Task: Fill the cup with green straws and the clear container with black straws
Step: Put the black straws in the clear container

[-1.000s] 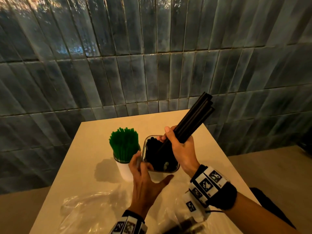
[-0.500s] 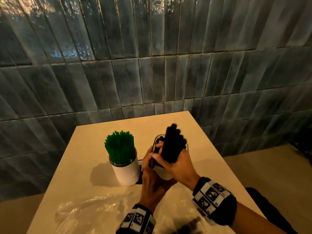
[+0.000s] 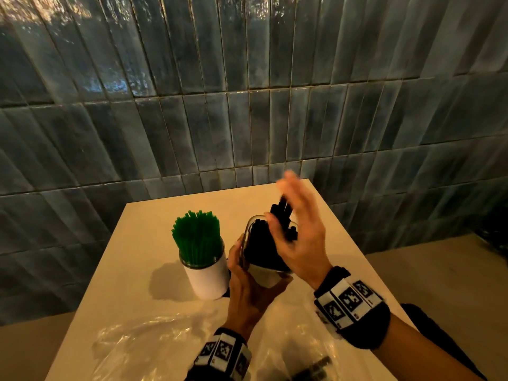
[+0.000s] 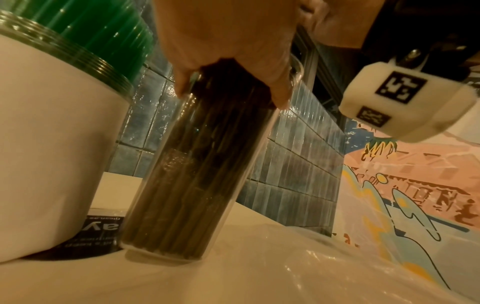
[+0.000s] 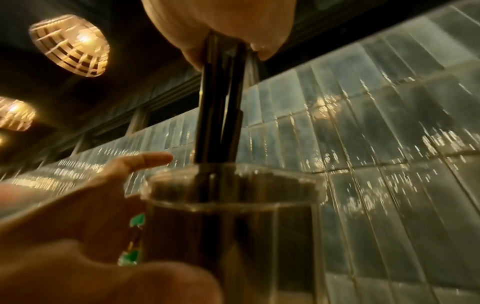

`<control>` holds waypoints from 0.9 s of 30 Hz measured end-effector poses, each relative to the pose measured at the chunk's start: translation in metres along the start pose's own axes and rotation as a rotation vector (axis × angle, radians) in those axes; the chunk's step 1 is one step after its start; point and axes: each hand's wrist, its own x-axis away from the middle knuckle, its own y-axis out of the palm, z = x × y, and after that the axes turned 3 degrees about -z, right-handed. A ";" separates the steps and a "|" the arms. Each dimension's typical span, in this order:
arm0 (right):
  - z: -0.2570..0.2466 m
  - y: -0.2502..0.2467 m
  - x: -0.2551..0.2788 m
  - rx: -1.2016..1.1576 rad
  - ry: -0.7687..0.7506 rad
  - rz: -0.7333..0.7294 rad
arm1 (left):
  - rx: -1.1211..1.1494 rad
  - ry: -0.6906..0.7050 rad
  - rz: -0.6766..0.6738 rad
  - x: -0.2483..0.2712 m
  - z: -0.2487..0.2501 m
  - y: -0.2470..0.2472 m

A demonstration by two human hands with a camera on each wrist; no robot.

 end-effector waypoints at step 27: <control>0.016 0.029 0.015 0.517 0.014 -1.153 | -0.089 -0.252 0.079 -0.025 -0.004 -0.001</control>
